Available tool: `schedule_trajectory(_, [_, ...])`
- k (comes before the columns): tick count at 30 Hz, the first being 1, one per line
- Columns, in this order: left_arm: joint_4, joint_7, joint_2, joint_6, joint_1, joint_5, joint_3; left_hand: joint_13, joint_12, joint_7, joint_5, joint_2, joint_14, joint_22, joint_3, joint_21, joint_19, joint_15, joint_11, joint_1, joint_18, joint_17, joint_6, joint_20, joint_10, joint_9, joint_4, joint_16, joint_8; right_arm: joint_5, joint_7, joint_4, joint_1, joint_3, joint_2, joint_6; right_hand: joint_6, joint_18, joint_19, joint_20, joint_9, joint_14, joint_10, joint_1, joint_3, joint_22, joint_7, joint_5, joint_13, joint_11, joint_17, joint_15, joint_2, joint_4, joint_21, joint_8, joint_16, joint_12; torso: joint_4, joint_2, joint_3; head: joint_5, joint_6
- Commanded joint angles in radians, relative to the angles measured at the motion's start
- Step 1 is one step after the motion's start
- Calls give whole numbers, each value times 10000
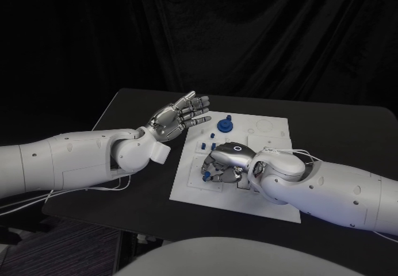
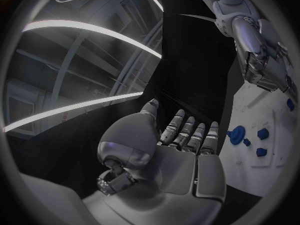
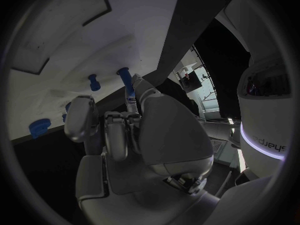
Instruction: Assemble the parts on the task board
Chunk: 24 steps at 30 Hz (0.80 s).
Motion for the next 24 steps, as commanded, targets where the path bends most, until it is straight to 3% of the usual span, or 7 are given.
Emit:
schedule_trajectory(1, [-4, 78, 24, 198, -22, -5, 8, 10, 25, 868, 33, 0, 16, 21, 69, 63, 62, 25, -9, 64, -191, 11, -83, 14, 14, -10, -4, 38, 37, -156, -396, -21, -36, 6, 36, 499, -366, 167, -198, 34, 1487, 969, 934, -121, -71, 1296, 161, -9, 2536, 134, 2485, 81, -35, 25, -295, -255, -74, 14, 0, -3, -4, -3, -1])
schedule_trajectory(6, [-11, 73, 23, 211, -26, -5, 8, 10, 25, 868, 33, 0, 16, 21, 69, 63, 62, 25, -9, 64, -191, 11, -83, 14, 14, -10, -4, 38, 37, -222, -706, -54, -45, 6, 46, 971, -1274, 297, -666, 321, 1038, 764, 417, -458, -244, 1033, 581, -181, 2116, 514, 2177, 424, -337, 253, -1111, -1010, -305, -180, 0, -6, -7, 13, -1])
schedule_trajectory(12, [-32, 66, 24, 224, -32, -5, 8, 10, 25, 865, 34, 2, 10, 31, 80, 69, 72, 26, -13, 61, -191, 9, -93, 14, 6, -11, 3, 32, 36, -246, -731, -61, -49, 6, -7, 968, -1948, 407, -932, 441, 694, 636, 90, -581, -385, 909, 668, -296, 1888, 508, 2032, 473, -473, 342, -1583, -1392, -425, -295, 1, -1, -5, 3, -1])
schedule_trajectory(19, [-46, 58, 14, 241, -45, -5, 8, 10, 26, 865, 34, 1, 11, 38, 82, 73, 77, 26, -13, 61, -191, 10, -90, 14, 5, -11, 5, 38, 37, -252, -577, 5, -47, 7, -154, 409, -3649, 453, -1028, 281, -12, 554, -91, -729, -694, 893, 356, -618, 1783, 238, 1960, 267, -572, 505, -1904, -1407, -497, -355, -3, 0, -3, 16, -1])
schedule_trajectory(20, [-44, 56, 7, 241, -46, -5, 8, 10, 26, 865, 34, 1, 11, 38, 82, 73, 77, 26, -13, 61, -191, 10, -90, 14, 5, -11, 5, 38, 37, -252, -556, 39, -46, 7, -202, 277, -4957, 517, -1213, 220, -475, 438, -429, -728, -752, 810, 210, -688, 1552, 135, 1829, 193, -611, 588, -2259, -1476, -611, -484, -1, 0, -4, 4, -1])
schedule_trajectory(23, [-36, 54, -27, 230, -51, -5, 8, 10, 26, 865, 34, 1, 11, 38, 82, 73, 77, 26, -13, 61, -191, 10, -90, 14, 5, -11, 5, 38, 37, -253, -462, 211, -38, 11, -417, -332, -5467, 576, -1422, 182, -692, 309, -880, -682, -768, 722, 105, -700, 1248, 72, 1696, 155, -652, 659, -2629, -1505, -730, -657, -4, -1, -4, 15, -1])
schedule_trajectory(24, [-35, 56, -39, 224, -53, -5, 8, 10, 26, 865, 34, 1, 11, 38, 82, 73, 77, 26, -13, 61, -191, 10, -90, 14, 5, -11, 5, 38, 37, -253, -426, 310, -26, 16, -530, -588, -6060, 607, -1516, 150, -900, 257, -1130, -645, -773, 694, 44, -702, 1088, 33, 1656, 127, -721, 739, -2792, -1546, -771, -757, -6, -1, -4, 14, -1])
